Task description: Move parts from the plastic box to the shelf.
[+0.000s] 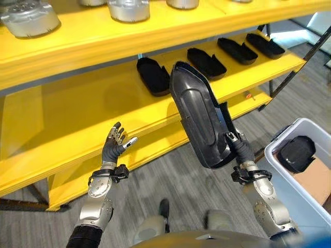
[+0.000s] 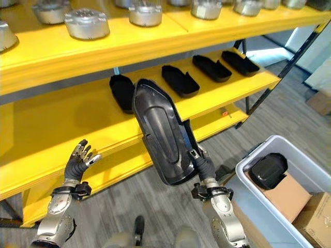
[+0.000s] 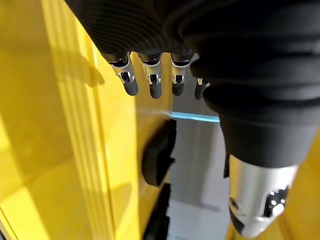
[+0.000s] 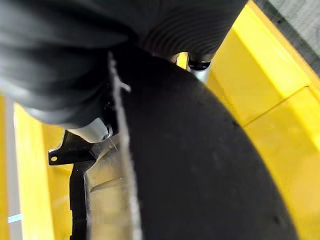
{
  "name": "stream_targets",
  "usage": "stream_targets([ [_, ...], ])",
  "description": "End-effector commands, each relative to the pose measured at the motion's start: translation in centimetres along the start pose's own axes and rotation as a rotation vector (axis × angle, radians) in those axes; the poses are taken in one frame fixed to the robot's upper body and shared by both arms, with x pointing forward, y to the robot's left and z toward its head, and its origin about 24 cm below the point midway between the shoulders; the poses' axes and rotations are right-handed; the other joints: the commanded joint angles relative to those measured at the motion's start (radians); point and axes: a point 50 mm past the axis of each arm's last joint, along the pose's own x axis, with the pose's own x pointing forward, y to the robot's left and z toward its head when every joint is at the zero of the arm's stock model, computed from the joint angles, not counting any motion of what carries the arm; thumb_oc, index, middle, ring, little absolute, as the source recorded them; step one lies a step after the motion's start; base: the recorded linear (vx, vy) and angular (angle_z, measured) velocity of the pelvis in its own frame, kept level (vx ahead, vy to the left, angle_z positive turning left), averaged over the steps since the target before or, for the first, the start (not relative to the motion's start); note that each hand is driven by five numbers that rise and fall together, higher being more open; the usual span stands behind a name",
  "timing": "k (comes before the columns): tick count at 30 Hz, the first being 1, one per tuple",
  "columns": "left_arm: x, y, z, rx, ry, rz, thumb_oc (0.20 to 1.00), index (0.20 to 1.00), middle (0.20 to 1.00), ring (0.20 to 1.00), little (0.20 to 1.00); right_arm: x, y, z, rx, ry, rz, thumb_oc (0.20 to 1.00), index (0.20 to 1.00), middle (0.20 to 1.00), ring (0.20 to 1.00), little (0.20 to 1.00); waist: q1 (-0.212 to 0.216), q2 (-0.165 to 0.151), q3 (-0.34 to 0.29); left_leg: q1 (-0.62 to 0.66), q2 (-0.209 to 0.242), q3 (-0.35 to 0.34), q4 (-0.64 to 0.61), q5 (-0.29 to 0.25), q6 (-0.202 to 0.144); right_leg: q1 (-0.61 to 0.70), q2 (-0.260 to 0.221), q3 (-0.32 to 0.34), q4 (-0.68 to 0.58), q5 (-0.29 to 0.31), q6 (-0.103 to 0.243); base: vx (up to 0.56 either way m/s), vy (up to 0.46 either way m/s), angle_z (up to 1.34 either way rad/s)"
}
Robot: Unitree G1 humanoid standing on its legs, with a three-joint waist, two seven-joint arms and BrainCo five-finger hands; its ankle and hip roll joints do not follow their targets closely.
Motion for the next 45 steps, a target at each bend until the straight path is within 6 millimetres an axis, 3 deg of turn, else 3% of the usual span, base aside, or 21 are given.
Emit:
stream_targets([
  [1,1.0,-1.3,2.7,0.004,-0.149,-0.046,1.000,1.000,1.000,1.000,1.000,1.1,0.0,4.2,0.001,-0.202,0.053,0.200,0.200,0.200,0.200,0.200,-0.025,0.035,-0.001,0.046,-0.011,-0.069,-0.007,-0.073,-0.056,0.062,0.041,0.087,-0.217,0.148,0.020,0.04,-0.006,0.00],
  [5,1.1,-1.5,2.7,-0.004,-0.151,-0.048,1.000,1.000,1.000,1.000,1.000,1.0,-0.2,4.4,-0.004,-0.207,0.045,0.200,0.200,0.200,0.200,0.200,-0.024,0.021,0.007,0.041,-0.030,-0.085,0.032,-0.101,-0.060,0.093,0.018,0.084,-0.296,0.186,0.024,0.06,-0.088,0.13],
  [9,0.6,-1.1,1.8,-0.055,-0.125,-0.011,1.000,1.000,1.000,1.000,1.000,1.0,-1.2,4.9,-0.039,-0.223,0.015,0.200,0.200,0.200,0.200,0.200,-0.012,0.022,-0.003,0.015,-0.033,-0.033,0.184,-0.174,-0.086,0.162,0.006,0.051,-0.337,0.184,0.007,0.13,-0.127,0.28],
  [10,0.4,-1.1,1.6,-0.081,-0.117,-0.010,1.000,1.000,1.000,1.000,1.000,0.9,-1.8,5.1,-0.057,-0.228,-0.013,0.200,0.200,0.200,0.200,0.200,-0.009,0.020,0.008,-0.036,-0.013,0.011,0.307,-0.167,-0.115,0.193,-0.009,0.020,-0.349,0.175,-0.003,0.06,-0.102,0.31],
  [12,0.4,-1.1,1.5,-0.082,-0.111,-0.012,1.000,1.000,1.000,1.000,1.000,0.9,-2.0,5.1,-0.058,-0.226,-0.020,0.200,0.200,0.200,0.200,0.200,-0.010,0.022,0.015,-0.056,0.003,0.036,0.353,-0.160,-0.126,0.208,-0.016,0.002,-0.354,0.172,-0.006,0.02,-0.053,0.47],
  [14,0.1,-0.5,1.4,-0.076,-0.102,0.006,1.000,1.000,1.000,1.000,1.000,0.5,-2.3,5.1,-0.065,-0.229,-0.034,0.200,0.200,0.200,0.200,0.200,-0.015,0.015,0.020,-0.075,0.091,0.132,0.367,-0.138,-0.132,0.233,-0.039,-0.027,-0.364,0.161,-0.007,0.03,-0.029,0.42],
  [16,-0.3,-0.1,1.2,-0.073,-0.090,0.022,1.000,1.000,1.000,1.000,1.000,0.1,-2.5,5.1,-0.077,-0.225,-0.045,0.200,0.200,0.200,0.200,0.200,-0.016,0.014,0.015,-0.057,0.166,0.166,0.296,-0.131,-0.133,0.234,-0.060,-0.036,-0.356,0.149,-0.001,0.06,0.042,0.43],
  [18,-0.3,-0.1,1.1,-0.071,-0.090,0.031,1.000,1.000,1.000,1.000,1.000,-0.2,-2.7,5.0,-0.085,-0.221,-0.057,0.200,0.200,0.200,0.200,0.200,-0.023,0.019,0.012,-0.039,0.242,0.185,0.215,-0.067,-0.151,0.230,-0.076,-0.052,-0.342,0.132,0.002,0.06,0.073,0.44],
  [21,-0.1,-0.2,1.3,-0.067,-0.096,0.031,1.000,1.000,1.000,1.000,1.000,-0.3,-3.0,5.0,-0.093,-0.225,-0.071,0.200,0.200,0.200,0.200,0.200,-0.036,0.041,0.013,-0.014,0.377,0.215,0.101,0.083,-0.188,0.212,-0.087,-0.077,-0.302,0.093,0.012,0.05,0.132,0.19],
  [23,0.4,-0.5,1.7,-0.066,-0.111,0.029,1.000,1.000,1.000,1.000,1.000,-0.4,-3.2,5.3,-0.122,-0.234,-0.082,0.200,0.200,0.200,0.200,0.200,-0.040,0.076,0.023,0.000,0.474,0.207,0.019,0.231,-0.237,0.170,-0.094,-0.076,-0.202,0.051,0.022,0.05,0.278,0.25],
  [25,0.8,-0.8,2.1,-0.068,-0.131,0.021,1.000,1.000,1.000,1.000,1.000,-0.1,-3.0,5.7,-0.131,-0.250,-0.076,0.200,0.200,0.200,0.200,0.200,-0.037,0.101,0.031,0.006,0.494,0.171,-0.012,0.279,-0.268,0.141,-0.108,-0.068,-0.149,0.038,0.036,0.05,0.321,0.03],
  [27,0.8,-1.0,2.2,-0.083,-0.137,0.003,1.000,1.000,1.000,1.000,1.000,0.0,-2.8,5.7,-0.122,-0.253,-0.065,0.200,0.200,0.200,0.200,0.200,-0.037,0.117,0.027,0.019,0.476,0.174,-0.007,0.190,-0.269,0.130,-0.144,-0.066,-0.113,0.030,0.062,0.09,0.283,0.07],
  [29,0.8,-1.0,2.2,-0.077,-0.136,-0.005,1.000,1.000,1.000,1.000,1.000,0.0,-2.7,5.4,-0.100,-0.244,-0.064,0.200,0.200,0.200,0.200,0.200,-0.032,0.115,0.020,0.012,0.456,0.188,0.010,0.136,-0.267,0.155,-0.172,-0.072,-0.132,0.038,0.073,0.12,0.189,0.24],
  [34,0.5,0.0,2.7,-0.023,-0.139,-0.006,1.000,1.000,1.000,1.000,1.000,0.0,-1.8,4.8,-0.070,-0.213,-0.023,0.200,0.200,0.200,0.200,0.200,0.006,0.067,0.014,-0.029,0.372,0.167,0.122,0.019,-0.246,0.265,-0.257,-0.115,-0.216,0.075,0.110,0.15,0.211,0.39],
  [40,0.7,0.2,2.9,-0.007,-0.143,0.004,1.000,1.000,1.000,1.000,1.000,1.5,-0.1,6.3,-0.099,-0.274,0.048,0.200,0.200,0.200,0.200,0.200,0.044,0.025,0.016,-0.101,0.331,0.134,0.211,-0.038,-0.229,0.298,-0.291,-0.142,-0.245,0.085,0.124,0.06,0.092,0.26],
  [45,1.0,-0.3,3.3,-0.010,-0.147,-0.017,1.000,1.000,1.000,1.000,1.000,4.8,3.4,8.5,-0.057,-0.365,0.149,0.200,0.200,0.200,0.200,0.200,0.101,-0.003,0.028,-0.161,0.309,0.107,0.257,-0.063,-0.216,0.307,-0.310,-0.175,-0.257,0.095,0.130,0.02,0.038,0.17],
])
